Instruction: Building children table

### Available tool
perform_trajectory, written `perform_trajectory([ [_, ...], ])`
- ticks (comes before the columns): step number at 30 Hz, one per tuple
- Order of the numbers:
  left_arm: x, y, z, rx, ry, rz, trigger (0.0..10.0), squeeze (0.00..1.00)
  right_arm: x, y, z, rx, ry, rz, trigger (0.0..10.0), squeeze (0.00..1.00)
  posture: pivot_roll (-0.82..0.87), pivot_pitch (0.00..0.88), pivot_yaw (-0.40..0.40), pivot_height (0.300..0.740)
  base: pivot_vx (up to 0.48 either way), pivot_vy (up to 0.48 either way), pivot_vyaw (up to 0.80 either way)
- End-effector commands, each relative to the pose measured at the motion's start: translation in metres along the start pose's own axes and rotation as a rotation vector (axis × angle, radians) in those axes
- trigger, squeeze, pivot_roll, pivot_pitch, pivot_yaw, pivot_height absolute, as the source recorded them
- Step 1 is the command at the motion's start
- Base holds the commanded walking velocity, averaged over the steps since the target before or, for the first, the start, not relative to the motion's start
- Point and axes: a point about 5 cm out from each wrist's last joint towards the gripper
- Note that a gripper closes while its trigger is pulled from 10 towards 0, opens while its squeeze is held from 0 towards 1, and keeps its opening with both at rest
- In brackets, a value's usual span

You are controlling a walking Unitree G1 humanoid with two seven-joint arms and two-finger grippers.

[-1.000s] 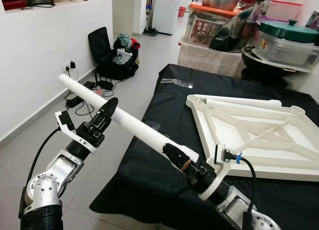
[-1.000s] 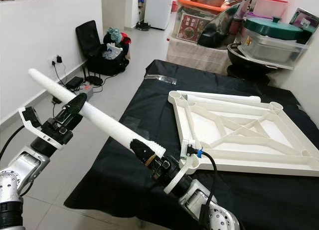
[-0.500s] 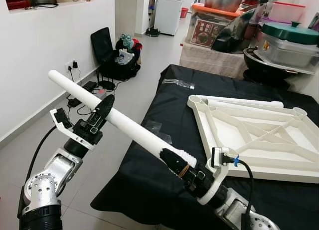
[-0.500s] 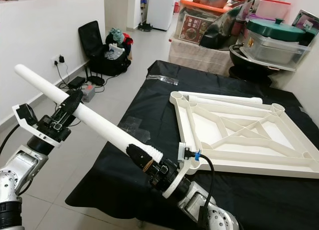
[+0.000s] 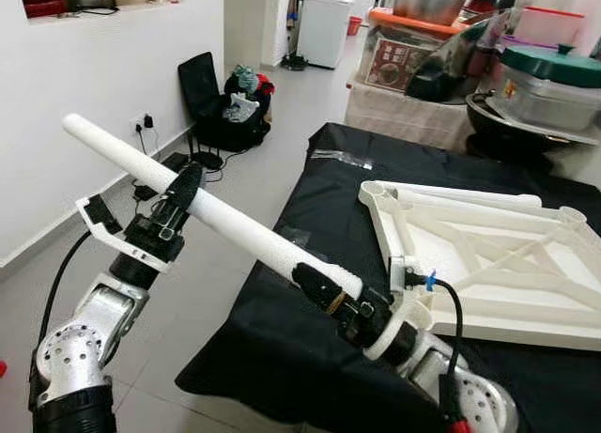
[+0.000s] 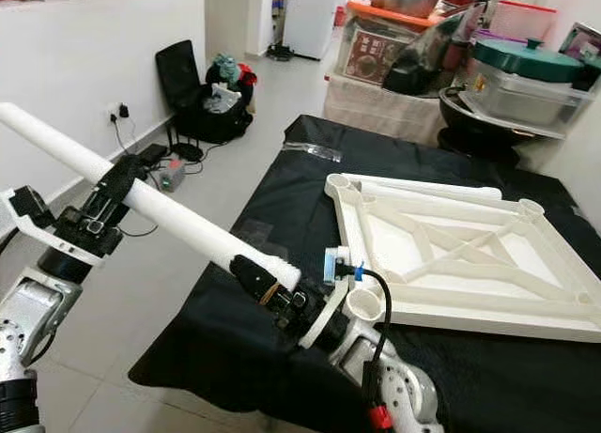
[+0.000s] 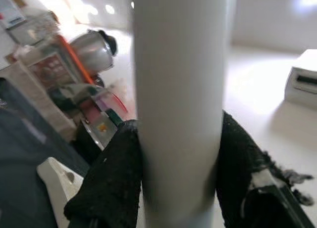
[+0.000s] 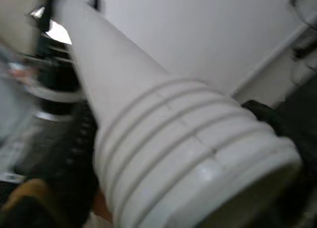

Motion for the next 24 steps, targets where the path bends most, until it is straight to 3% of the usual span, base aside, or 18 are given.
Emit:
perform_trajectory([
  [1, -0.013, -0.008, 0.01, -0.071, 0.017, -0.078, 0.0, 0.0, -0.002, 0.003, 0.004, -0.042, 0.006, -0.011, 10.0, 1.0, 0.09, 0.0, -0.139, 0.74, 0.0, 0.0, 0.0],
  [9, -0.009, -0.01, 0.01, -0.066, -0.009, -0.094, 0.0, 0.0, 0.002, 0.005, -0.001, 0.007, 0.035, -0.018, 10.0, 1.0, 0.09, 0.0, -0.132, 0.74, 0.0, 0.0, 0.0],
  [11, 0.004, -0.011, 0.012, -0.084, -0.066, -0.131, 0.9, 0.0, 0.016, 0.017, 0.001, 0.028, 0.198, -0.082, 10.0, 1.0, 0.09, 0.0, -0.124, 0.74, 0.0, 0.0, 0.0],
  [14, 0.004, -0.011, 0.012, -0.084, -0.066, -0.131, 0.9, 0.0, 0.016, 0.017, 0.001, 0.028, 0.198, -0.082, 10.0, 1.0, 0.09, 0.0, -0.124, 0.74, 0.0, 0.0, 0.0],
  [16, 0.008, -0.012, 0.012, -0.09, -0.082, -0.142, 1.1, 0.0, 0.019, 0.02, 0.003, 0.021, 0.253, -0.112, 10.0, 1.0, 0.09, 0.0, -0.121, 0.74, 0.0, 0.0, 0.0],
  [17, 0.012, -0.013, 0.013, -0.098, -0.1, -0.153, 1.5, 0.0, 0.024, 0.025, 0.007, 0.006, 0.325, -0.153, 10.0, 1.0, 0.09, 0.0, -0.122, 0.74, 0.0, 0.0, 0.0],
  [19, 0.012, -0.013, 0.013, -0.098, -0.1, -0.153, 1.5, 0.0, 0.024, 0.025, 0.007, 0.006, 0.325, -0.153, 10.0, 1.0, 0.09, 0.0, -0.122, 0.74, 0.0, 0.0, 0.0],
  [21, 0.015, -0.016, 0.012, -0.113, -0.125, -0.185, 2.3, 0.0, 0.034, 0.037, 0.012, -0.008, 0.45, -0.248, 10.0, 1.0, 0.09, 0.0, -0.122, 0.74, 0.0, 0.0, 0.0],
  [22, 0.015, -0.017, 0.012, -0.118, -0.129, -0.196, 2.3, 0.0, 0.037, 0.04, 0.012, -0.01, 0.481, -0.273, 10.0, 1.0, 0.09, 0.0, -0.122, 0.74, 0.0, 0.0, 0.0],
  [23, 0.012, -0.017, 0.011, -0.13, -0.133, -0.231, 3.3, 0.0, 0.043, 0.04, 0.01, -0.007, 0.51, -0.278, 10.0, 1.0, 0.08, 0.0, -0.113, 0.74, 0.0, 0.0, 0.0],
  [24, 0.012, -0.017, 0.011, -0.13, -0.133, -0.231, 3.3, 0.0, 0.043, 0.04, 0.01, -0.007, 0.51, -0.278, 10.0, 1.0, 0.08, 0.0, -0.113, 0.74, 0.0, 0.0, 0.0],
])
Point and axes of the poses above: a point about 5 cm out from each wrist's last joint towards the gripper, its own y axis pointing back from the gripper into the wrist, its own x axis along the axis of the wrist's last joint, z = x × y, and after that the axes turned 8 degrees about -y, right-handed
